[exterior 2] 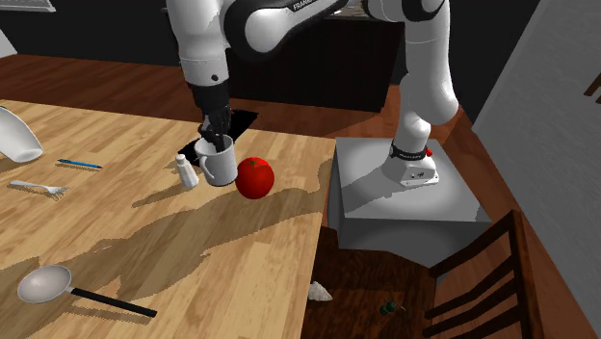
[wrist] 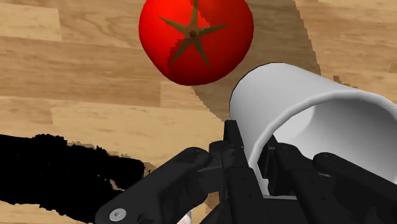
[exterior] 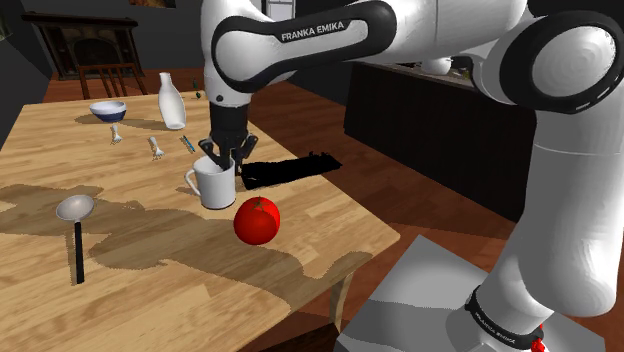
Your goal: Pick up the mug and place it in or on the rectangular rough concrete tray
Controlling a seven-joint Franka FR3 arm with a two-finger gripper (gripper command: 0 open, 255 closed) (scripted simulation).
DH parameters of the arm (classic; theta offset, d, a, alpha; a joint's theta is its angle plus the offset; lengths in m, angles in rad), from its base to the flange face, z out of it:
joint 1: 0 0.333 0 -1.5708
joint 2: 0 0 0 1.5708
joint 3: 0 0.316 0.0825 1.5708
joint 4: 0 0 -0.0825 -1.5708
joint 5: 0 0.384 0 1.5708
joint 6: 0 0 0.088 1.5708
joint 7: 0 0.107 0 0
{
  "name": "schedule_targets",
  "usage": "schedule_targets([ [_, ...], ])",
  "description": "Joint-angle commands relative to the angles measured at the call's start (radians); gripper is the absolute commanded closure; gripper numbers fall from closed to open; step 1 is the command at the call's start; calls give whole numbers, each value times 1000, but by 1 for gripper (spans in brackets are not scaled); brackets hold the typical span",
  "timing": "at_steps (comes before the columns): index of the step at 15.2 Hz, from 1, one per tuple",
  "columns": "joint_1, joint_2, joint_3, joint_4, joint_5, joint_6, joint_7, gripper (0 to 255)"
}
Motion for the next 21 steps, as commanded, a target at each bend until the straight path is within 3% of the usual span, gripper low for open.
schedule_targets([
  [1, -30, -5, -12, -5, 8, -1, -46, 255],
  [11, -170, 16, -78, 54, 31, -44, -257, 255],
  [21, -287, 142, -140, 267, 30, -141, -446, 255],
])
